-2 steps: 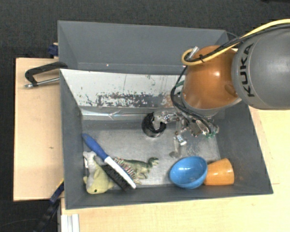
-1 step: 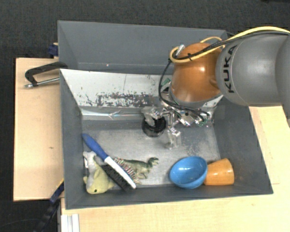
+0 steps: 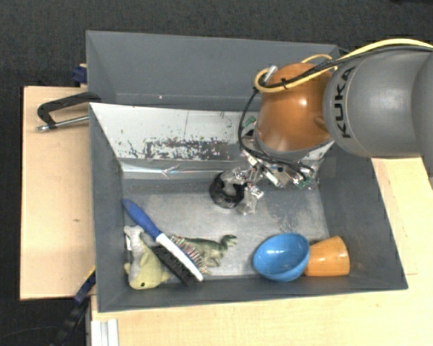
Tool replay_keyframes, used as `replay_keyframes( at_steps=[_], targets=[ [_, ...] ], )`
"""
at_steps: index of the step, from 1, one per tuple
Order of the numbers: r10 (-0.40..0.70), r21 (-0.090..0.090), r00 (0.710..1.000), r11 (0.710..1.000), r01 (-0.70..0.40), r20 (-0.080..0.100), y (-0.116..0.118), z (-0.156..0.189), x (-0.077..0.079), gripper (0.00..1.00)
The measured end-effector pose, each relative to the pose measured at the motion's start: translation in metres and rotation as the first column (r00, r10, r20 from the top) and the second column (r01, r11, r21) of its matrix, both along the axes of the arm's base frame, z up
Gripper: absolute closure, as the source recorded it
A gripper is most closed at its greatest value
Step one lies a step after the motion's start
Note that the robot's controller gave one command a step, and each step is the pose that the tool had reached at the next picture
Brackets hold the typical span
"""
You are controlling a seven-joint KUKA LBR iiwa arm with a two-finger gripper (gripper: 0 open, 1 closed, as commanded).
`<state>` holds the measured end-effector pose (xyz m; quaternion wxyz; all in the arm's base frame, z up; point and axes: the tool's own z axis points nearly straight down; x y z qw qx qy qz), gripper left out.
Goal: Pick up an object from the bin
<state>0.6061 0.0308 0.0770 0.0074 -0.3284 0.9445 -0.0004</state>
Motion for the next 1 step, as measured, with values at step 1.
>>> replay_keyframes(
  at_steps=[1],
  targets=[
    [0.041,-0.003,0.999,0.999,-0.041,0.001,-0.0051,0.1219,-0.0101,1.00]
  ],
)
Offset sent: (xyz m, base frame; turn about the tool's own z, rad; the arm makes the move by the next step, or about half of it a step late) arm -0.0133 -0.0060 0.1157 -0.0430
